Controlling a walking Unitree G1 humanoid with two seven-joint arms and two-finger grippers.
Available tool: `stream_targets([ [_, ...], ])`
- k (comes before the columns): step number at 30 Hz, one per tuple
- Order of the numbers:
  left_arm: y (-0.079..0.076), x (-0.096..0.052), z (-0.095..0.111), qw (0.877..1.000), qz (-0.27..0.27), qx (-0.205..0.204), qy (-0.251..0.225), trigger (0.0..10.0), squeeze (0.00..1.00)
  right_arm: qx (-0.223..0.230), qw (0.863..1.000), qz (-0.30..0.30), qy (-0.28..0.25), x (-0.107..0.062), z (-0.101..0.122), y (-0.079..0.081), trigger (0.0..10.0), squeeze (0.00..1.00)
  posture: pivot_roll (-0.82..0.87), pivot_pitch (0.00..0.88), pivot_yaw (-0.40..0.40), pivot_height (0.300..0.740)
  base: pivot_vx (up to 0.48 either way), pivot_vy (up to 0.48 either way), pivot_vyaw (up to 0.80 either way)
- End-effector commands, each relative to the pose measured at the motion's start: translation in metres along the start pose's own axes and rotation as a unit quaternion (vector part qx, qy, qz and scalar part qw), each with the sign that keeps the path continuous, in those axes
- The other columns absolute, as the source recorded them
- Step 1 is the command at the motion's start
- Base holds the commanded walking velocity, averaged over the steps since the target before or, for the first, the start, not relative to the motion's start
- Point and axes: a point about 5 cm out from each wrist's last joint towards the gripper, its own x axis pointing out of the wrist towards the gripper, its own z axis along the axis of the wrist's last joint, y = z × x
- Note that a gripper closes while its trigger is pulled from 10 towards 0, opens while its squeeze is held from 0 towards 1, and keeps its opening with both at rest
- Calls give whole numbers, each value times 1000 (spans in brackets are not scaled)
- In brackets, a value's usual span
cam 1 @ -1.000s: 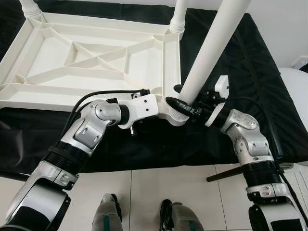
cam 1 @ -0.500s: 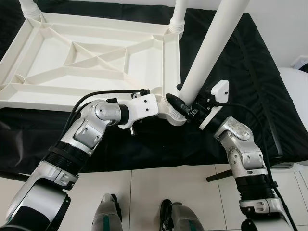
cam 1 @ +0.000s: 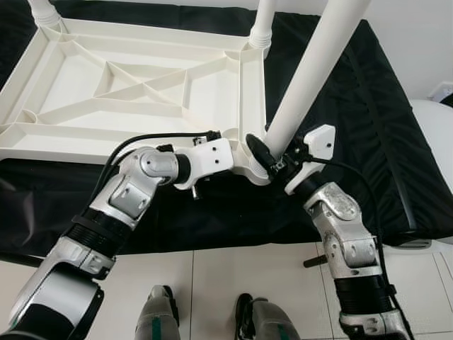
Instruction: Building children table
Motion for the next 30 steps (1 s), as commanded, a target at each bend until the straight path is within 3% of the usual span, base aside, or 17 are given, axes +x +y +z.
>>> stream_targets([
  [1,-2,1,0,1000,6,4,0,10000,0,-13,1000,-12,-14,-3,7,-2,10000,0,65,211,-28,740,0,0,0],
  [30,-2,1,0,1000,6,4,0,10000,0,-16,999,-28,-13,-4,8,2,10000,0,68,212,-29,740,0,0,0],
])
